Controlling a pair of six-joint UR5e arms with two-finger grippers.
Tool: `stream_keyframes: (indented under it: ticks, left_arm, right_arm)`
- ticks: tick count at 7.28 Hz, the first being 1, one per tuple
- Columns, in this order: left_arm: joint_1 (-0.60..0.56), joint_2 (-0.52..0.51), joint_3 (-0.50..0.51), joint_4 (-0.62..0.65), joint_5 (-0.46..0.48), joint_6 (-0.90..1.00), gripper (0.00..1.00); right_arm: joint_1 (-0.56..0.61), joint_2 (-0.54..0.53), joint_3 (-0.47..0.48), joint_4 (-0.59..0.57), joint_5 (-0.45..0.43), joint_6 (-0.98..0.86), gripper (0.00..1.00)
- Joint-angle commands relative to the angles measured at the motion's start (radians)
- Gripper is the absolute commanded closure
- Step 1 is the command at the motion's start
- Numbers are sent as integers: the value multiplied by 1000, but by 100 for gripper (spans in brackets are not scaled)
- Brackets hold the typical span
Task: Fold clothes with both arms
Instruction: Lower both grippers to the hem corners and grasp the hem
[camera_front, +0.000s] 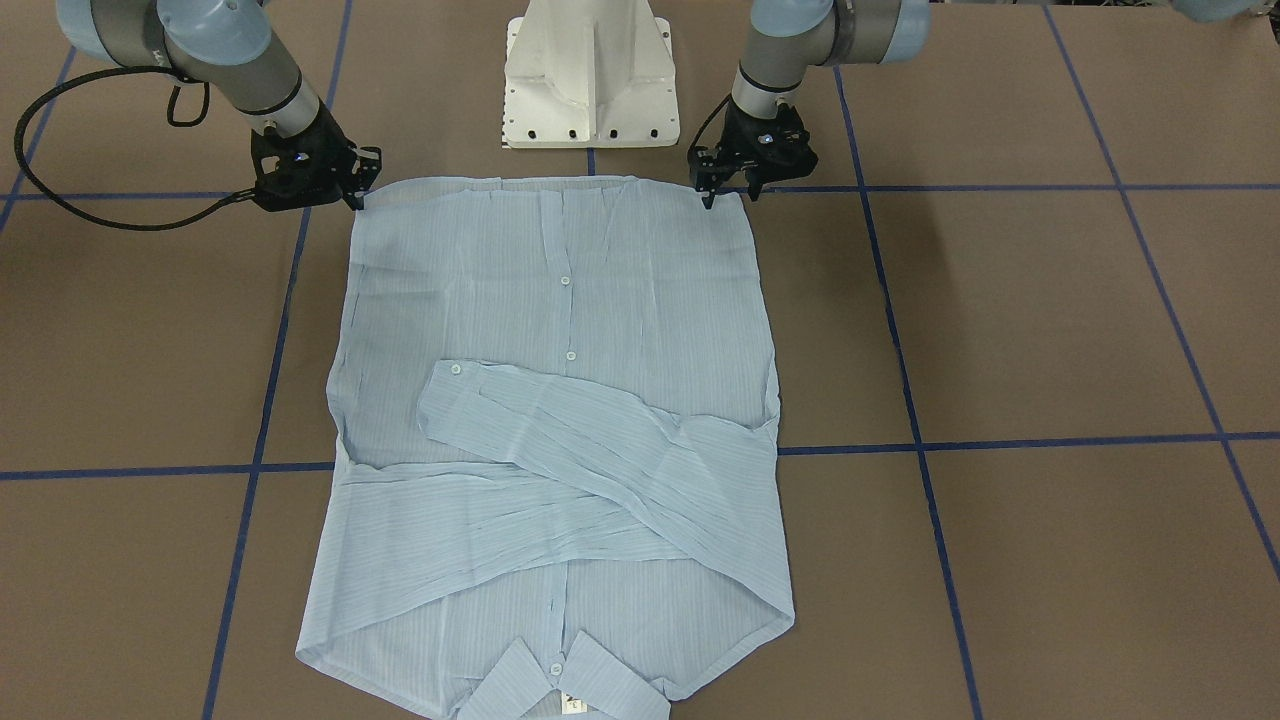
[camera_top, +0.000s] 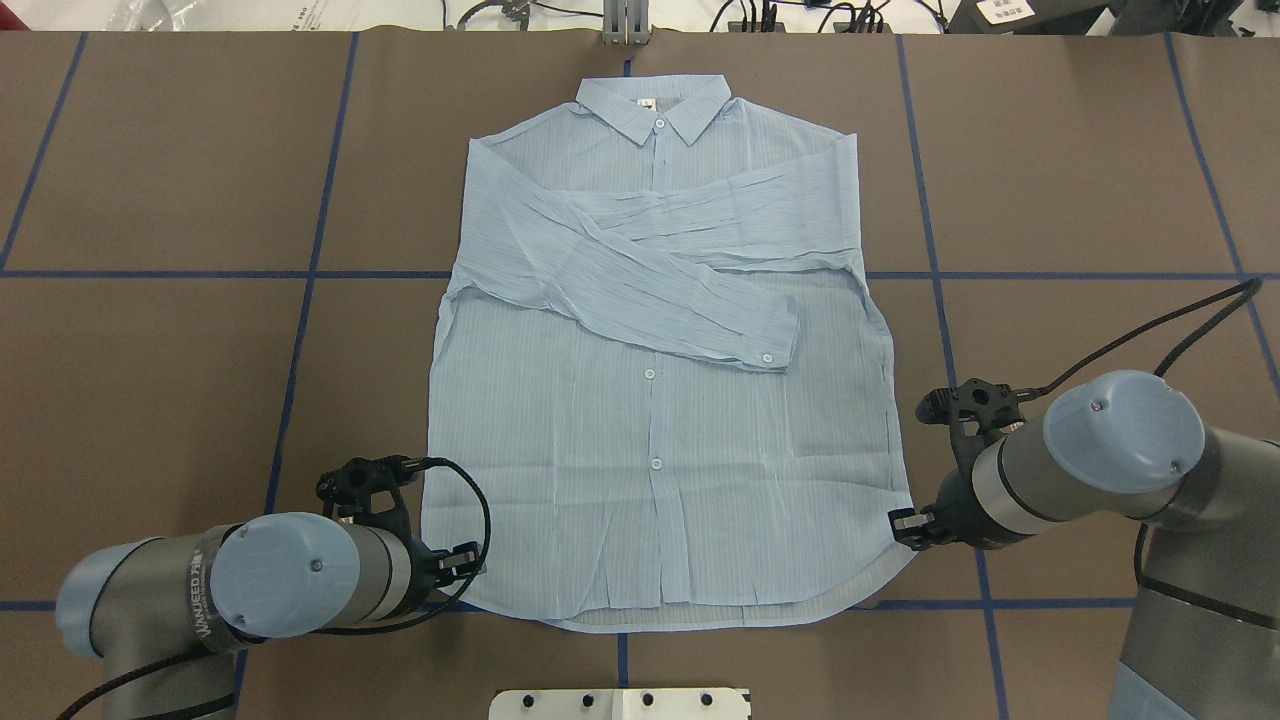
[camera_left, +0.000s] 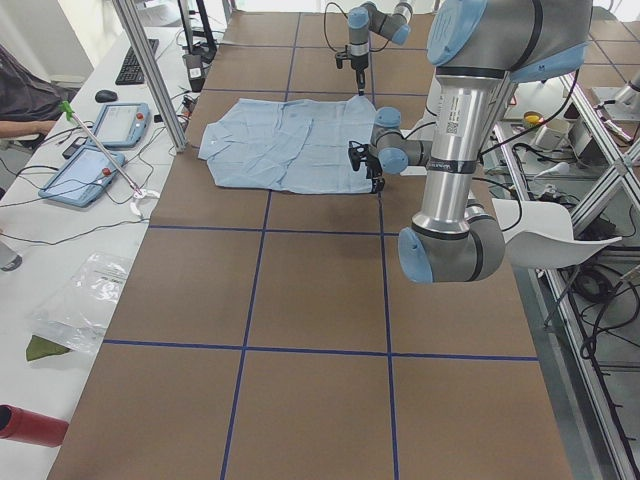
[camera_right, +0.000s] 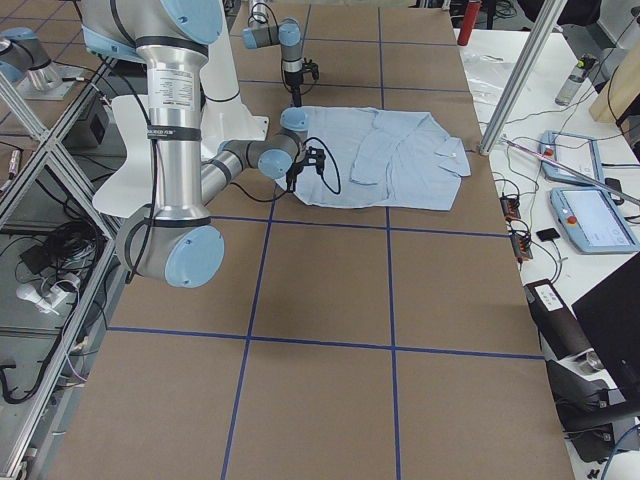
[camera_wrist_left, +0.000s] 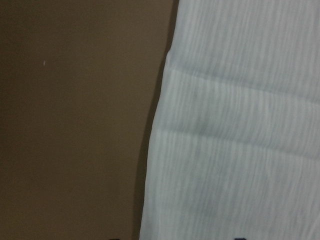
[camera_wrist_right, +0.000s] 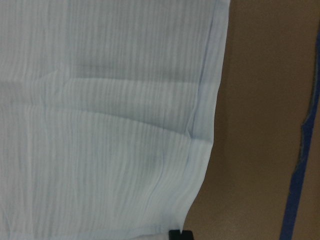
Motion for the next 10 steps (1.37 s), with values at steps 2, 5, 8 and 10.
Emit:
stream_keyframes:
  ticks: [2,5,8,10]
  left_arm:
    - [-3,1,-3,1,-1,-2,68]
    - [-7,-1,-27,1,-9,0,100]
    - [-15,7,-82,4,-13,2,100]
    - [-33,15,-135,6,-16,3,100]
  right_arm:
    - [2,1,-1,1,2,1,100]
    - [2,1,2,-1,2,-1,100]
    - [14,-2,26,1,0,1,100]
    - [49,13,43,7,8,-1,100]
